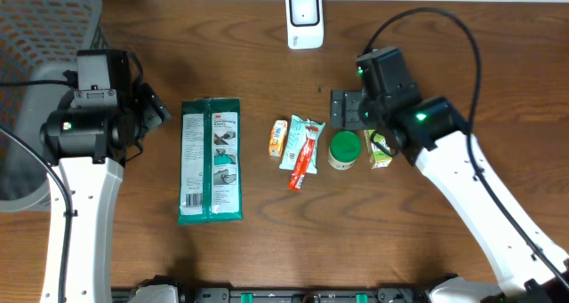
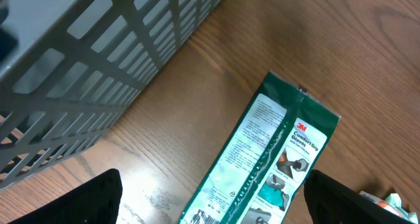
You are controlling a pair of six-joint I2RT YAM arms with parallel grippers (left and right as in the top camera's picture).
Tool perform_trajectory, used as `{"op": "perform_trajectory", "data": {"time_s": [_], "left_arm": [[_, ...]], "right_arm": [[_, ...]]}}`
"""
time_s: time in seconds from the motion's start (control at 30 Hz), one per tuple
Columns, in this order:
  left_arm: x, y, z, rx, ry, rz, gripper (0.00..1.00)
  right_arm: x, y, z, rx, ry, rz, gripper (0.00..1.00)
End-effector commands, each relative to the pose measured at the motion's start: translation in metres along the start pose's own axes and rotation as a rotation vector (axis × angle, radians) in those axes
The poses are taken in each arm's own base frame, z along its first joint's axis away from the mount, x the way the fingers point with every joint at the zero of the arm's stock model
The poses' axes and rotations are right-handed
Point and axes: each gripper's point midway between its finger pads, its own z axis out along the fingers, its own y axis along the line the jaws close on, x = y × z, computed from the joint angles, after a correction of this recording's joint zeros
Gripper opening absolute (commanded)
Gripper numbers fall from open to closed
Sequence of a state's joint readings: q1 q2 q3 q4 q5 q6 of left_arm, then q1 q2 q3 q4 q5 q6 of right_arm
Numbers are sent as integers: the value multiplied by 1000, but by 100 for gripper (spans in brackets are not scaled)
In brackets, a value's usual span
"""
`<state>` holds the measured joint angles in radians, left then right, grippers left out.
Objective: Scan the item barcode
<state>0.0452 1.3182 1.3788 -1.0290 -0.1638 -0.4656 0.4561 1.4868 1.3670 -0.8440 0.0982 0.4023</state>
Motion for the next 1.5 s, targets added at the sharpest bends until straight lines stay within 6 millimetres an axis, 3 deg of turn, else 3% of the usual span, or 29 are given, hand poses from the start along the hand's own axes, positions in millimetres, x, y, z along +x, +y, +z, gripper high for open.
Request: {"op": "perform_trajectory", "data": {"time_s": [0.0,0.17,0.27,0.33,0.4,0.6,1.03,1.23,1.47], "left_arm": [[-3,3,-3,-9,-15,7,89],[-3,3,-3,-9,-15,7,89],[-3,3,-3,-9,-15,7,89],[-3,3,-3,-9,-15,7,89],[-3,3,-3,-9,-15,7,89],[-3,3,-3,-9,-15,7,89],[-3,3,-3,-9,-15,7,89],[-3,3,-3,-9,-15,7,89],[-3,3,-3,-9,-15,7,89]], "right_arm": [[9,-2,2,-1,43,34,99],[27,8,4,-54,117,19,99],[42,11,3,-76,188,37,85],[46,11,0,-80,227,66,83],[45,4,-7,-51,268,101,84],[46,-11,-27,31,464,120,99],[67,-10,40,83,653,103,98],[80,-8,55,106,707,95,91],[88,4,69,113,700,66,94]]}}
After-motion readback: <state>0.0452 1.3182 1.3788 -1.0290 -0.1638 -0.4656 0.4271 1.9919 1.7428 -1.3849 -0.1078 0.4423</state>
